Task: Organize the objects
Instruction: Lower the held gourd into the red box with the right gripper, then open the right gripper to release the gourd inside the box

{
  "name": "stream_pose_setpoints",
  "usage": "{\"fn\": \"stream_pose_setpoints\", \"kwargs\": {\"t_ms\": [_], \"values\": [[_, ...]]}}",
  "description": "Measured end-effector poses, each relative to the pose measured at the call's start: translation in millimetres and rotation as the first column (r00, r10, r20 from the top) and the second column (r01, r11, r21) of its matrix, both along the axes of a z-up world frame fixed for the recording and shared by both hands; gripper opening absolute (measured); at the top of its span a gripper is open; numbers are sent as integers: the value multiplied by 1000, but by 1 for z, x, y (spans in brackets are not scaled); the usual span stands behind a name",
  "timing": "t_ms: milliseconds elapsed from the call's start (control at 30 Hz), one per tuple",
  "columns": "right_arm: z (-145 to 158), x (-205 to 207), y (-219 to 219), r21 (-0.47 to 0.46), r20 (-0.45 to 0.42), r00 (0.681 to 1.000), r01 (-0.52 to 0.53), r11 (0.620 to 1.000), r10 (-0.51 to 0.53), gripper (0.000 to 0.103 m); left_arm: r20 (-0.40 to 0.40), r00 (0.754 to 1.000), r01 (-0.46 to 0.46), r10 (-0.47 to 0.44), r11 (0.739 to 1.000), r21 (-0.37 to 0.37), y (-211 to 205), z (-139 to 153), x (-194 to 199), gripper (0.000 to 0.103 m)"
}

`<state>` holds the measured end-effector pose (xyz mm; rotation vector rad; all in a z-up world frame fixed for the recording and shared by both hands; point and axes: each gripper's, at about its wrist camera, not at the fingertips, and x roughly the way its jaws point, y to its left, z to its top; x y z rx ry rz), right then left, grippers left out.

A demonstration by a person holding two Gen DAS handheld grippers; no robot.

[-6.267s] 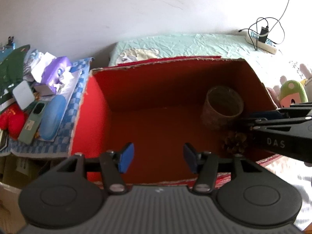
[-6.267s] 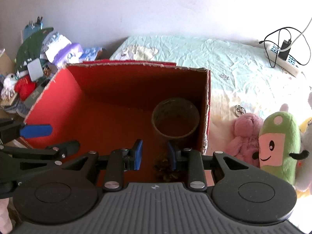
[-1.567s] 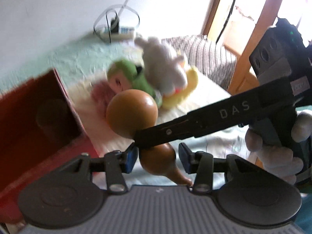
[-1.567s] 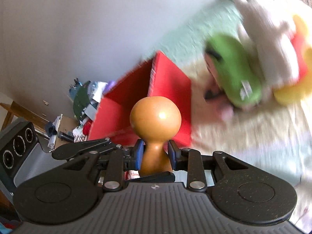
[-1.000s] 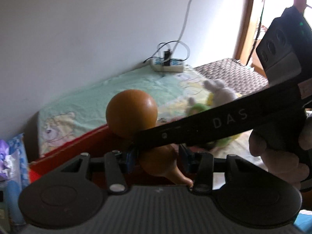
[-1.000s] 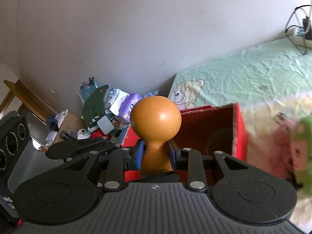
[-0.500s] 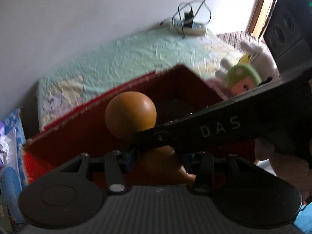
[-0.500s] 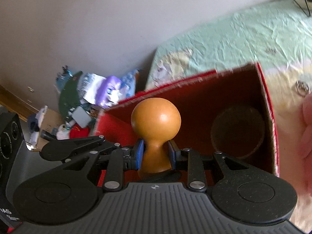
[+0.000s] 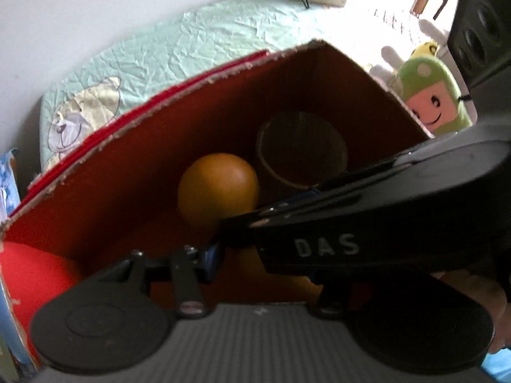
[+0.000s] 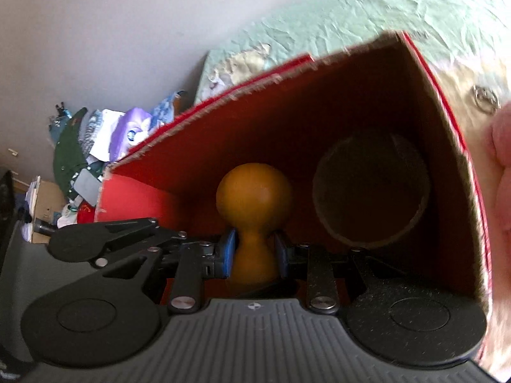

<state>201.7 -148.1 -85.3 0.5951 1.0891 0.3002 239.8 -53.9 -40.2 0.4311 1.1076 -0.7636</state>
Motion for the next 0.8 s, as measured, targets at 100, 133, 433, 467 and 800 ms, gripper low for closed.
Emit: {"fn": "stream_pose_setpoints", "kwargs": {"t_ms": [100, 133, 433, 467, 800], "values": [[-1, -1, -1, -2, -12, 1000, 25, 1000, -25, 24, 9, 1000, -2, 1, 1000, 27, -2, -3, -2, 62], [-1, -2, 1, -18, -12, 1000, 23, 1000, -23, 22, 16, 1000, -5, 5, 999, 34, -2, -3, -3, 62], [-2, -1, 1, -24, -19, 999, 27, 999, -27, 23, 29, 999, -24, 22, 998, 53, -1, -5, -7, 66], [-2, -2, 0, -13, -9, 1000, 27, 1000, -27, 23, 26, 999, -29, 28, 998, 48, 1, -5, -5, 66], [0, -3, -1, 7, 23, 999, 34, 999, -34, 23, 40, 998, -52, 51, 998, 24, 6, 0, -1, 69]]}}
